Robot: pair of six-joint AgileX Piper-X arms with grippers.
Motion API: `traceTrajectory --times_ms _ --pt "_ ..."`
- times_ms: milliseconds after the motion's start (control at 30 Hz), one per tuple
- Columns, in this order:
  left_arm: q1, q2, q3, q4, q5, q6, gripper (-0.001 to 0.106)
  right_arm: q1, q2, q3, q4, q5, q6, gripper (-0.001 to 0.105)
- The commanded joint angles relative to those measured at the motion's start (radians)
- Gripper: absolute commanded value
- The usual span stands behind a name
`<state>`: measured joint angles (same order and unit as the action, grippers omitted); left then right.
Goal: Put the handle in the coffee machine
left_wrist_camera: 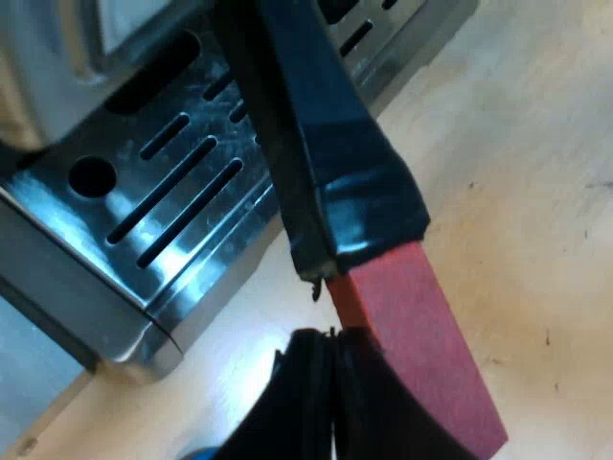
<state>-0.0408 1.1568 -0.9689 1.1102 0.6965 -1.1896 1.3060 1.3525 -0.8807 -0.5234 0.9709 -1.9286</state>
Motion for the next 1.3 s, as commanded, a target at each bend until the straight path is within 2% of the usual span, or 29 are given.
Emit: traceTrajectory --times_ms 33,67,100,167,200,233,333,500,533,700,867,1067,1167,1233,1300 --pt "-0.024 -0.006 0.001 0.003 0.063 -0.047 0.0 -0.023 -0.101 -0.016 0.359 -0.274 0.329 0.012" --pt "-0.029 -0.006 0.001 -0.001 0.063 -0.06 0.0 -0.027 -0.114 -0.018 0.405 -0.304 0.353 0.012" --pt "-0.04 -0.006 0.001 -0.006 0.063 -0.075 0.0 -0.037 -0.161 -0.035 0.559 -0.401 0.413 0.012" --pt "-0.063 -0.006 0.001 -0.024 0.057 -0.111 0.0 -0.043 -0.2 -0.054 0.717 -0.436 0.443 0.012" --pt "-0.08 -0.006 0.001 -0.031 0.055 -0.127 0.0 -0.045 -0.214 -0.057 0.759 -0.438 0.451 0.012" --pt "-0.119 -0.006 0.001 -0.047 0.022 -0.167 0.0 -0.046 -0.231 -0.065 0.805 -0.438 0.459 0.012" --pt "-0.191 -0.006 0.001 -0.067 -0.049 -0.209 0.0 -0.046 -0.284 -0.086 0.919 -0.485 0.46 0.012" --pt "-0.282 -0.006 0.001 -0.075 -0.06 -0.278 0.0 -0.046 -0.322 -0.108 1.017 -0.54 0.468 0.012" --pt "-0.318 -0.006 0.001 -0.075 -0.06 -0.295 0.0 -0.046 -0.351 -0.147 1.184 -0.56 0.468 0.012" --pt "-0.372 -0.006 0.001 -0.13 -0.064 -0.295 0.0 -0.046 -0.379 -0.179 1.29 -0.564 0.468 0.012" --pt "-0.41 -0.006 0.001 -0.204 -0.085 -0.295 0.0 -0.046 -0.387 -0.185 1.316 -0.564 0.468 0.012" --pt "-0.433 0.001 0.001 -0.286 -0.014 -0.295 0.0 -0.046 -0.387 -0.185 1.313 -0.562 0.468 0.012" --pt "-0.433 0.002 0.001 -0.25 -0.059 -0.288 0.0 -0.046 -0.387 -0.185 1.313 -0.54 0.468 0.012" --pt "-0.414 -0.003 0.001 -0.186 -0.112 -0.253 0.0 -0.046 -0.387 -0.185 1.313 -0.475 0.468 0.012" --pt "-0.386 -0.016 0.001 -0.132 -0.153 -0.225 0.0 -0.046 -0.387 -0.185 1.313 -0.461 0.468 0.012"
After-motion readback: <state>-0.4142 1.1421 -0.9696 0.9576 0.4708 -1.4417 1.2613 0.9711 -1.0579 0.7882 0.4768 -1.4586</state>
